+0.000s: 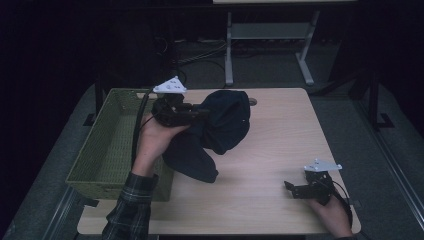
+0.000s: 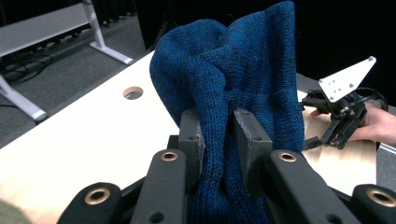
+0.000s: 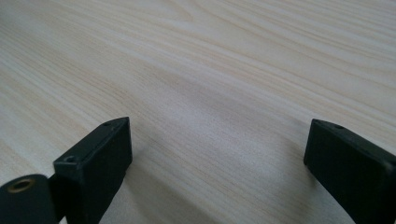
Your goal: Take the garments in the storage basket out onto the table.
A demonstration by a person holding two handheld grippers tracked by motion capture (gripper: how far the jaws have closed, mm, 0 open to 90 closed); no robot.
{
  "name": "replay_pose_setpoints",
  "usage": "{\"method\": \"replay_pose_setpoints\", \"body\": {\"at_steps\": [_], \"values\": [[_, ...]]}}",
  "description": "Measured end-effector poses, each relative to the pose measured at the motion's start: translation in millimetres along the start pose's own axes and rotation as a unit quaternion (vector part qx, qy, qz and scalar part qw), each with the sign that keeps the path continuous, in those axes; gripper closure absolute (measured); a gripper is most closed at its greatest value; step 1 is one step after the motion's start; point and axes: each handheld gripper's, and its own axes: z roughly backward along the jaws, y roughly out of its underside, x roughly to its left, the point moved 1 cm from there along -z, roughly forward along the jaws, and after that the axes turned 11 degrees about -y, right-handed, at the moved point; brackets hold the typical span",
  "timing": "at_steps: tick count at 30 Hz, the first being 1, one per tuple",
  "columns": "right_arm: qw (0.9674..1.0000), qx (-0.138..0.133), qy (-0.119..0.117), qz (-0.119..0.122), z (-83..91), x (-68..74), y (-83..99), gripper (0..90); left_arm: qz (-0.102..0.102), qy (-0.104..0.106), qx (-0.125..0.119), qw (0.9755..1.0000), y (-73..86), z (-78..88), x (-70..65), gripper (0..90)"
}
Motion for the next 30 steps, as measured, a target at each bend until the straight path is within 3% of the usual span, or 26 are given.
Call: {"method": "replay_pose_setpoints", "body": {"at_steps": [11, 30], "values": [[1.0, 0.0, -0.001, -0.001, 0.0, 0.1, 0.0, 7.3, 0.007, 0.012, -0.002, 0.9999, 6.7, -31.4, -25.0, 74.6], [1.0, -0.001, -0.002, 0.001, -0.1, -0.2, 0.0, 7.3, 0.033, 0.041, 0.012, 0.9985, 41.0, -91.2, -58.1, 74.6]]}}
